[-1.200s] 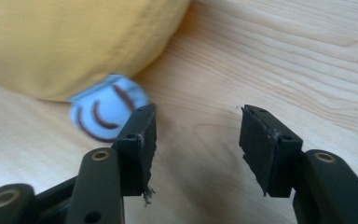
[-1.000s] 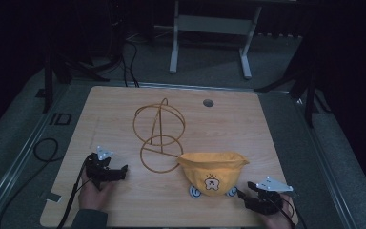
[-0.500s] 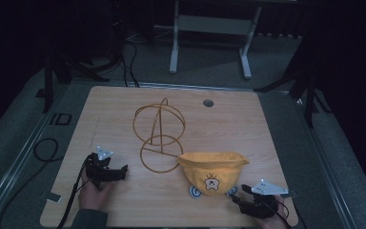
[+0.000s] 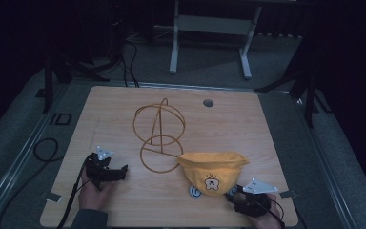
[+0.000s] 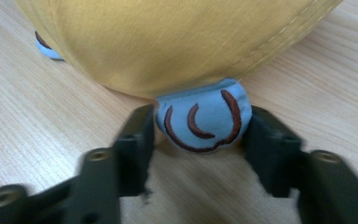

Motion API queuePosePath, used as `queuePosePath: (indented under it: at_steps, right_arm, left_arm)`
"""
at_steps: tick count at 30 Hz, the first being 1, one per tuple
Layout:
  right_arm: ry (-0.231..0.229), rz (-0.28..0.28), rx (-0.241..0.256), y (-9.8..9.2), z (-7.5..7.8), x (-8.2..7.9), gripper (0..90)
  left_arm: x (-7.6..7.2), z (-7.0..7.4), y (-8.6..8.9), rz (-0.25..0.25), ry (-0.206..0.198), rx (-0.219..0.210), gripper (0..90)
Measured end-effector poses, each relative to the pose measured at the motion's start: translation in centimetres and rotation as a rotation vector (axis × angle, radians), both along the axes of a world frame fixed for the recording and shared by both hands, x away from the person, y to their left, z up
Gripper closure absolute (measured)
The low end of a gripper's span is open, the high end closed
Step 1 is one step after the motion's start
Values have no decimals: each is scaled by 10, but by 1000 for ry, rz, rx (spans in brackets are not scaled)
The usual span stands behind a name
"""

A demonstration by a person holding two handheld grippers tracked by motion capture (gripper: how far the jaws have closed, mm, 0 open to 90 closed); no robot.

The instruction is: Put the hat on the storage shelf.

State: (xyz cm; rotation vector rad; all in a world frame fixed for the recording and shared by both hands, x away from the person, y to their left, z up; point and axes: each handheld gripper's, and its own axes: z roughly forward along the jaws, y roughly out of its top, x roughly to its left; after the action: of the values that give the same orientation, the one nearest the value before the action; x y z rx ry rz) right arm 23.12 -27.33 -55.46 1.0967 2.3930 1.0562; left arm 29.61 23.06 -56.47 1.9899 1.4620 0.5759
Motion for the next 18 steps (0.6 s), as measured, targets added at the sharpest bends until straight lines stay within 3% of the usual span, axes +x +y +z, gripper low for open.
queuePosePath:
  at_steps: [4, 10, 18]
  right_arm:
    - [-6, 21, 3, -1, 1, -2, 570]
    - [-31, 24, 46, -4, 8, -4, 694]
    - [-61, 29, 100, -8, 19, -5, 762]
  left_arm:
    - [0, 0, 0, 0, 0, 0, 8]
    - [0, 0, 0, 0, 0, 0, 8]
    - [0, 0, 0, 0, 0, 0, 8]
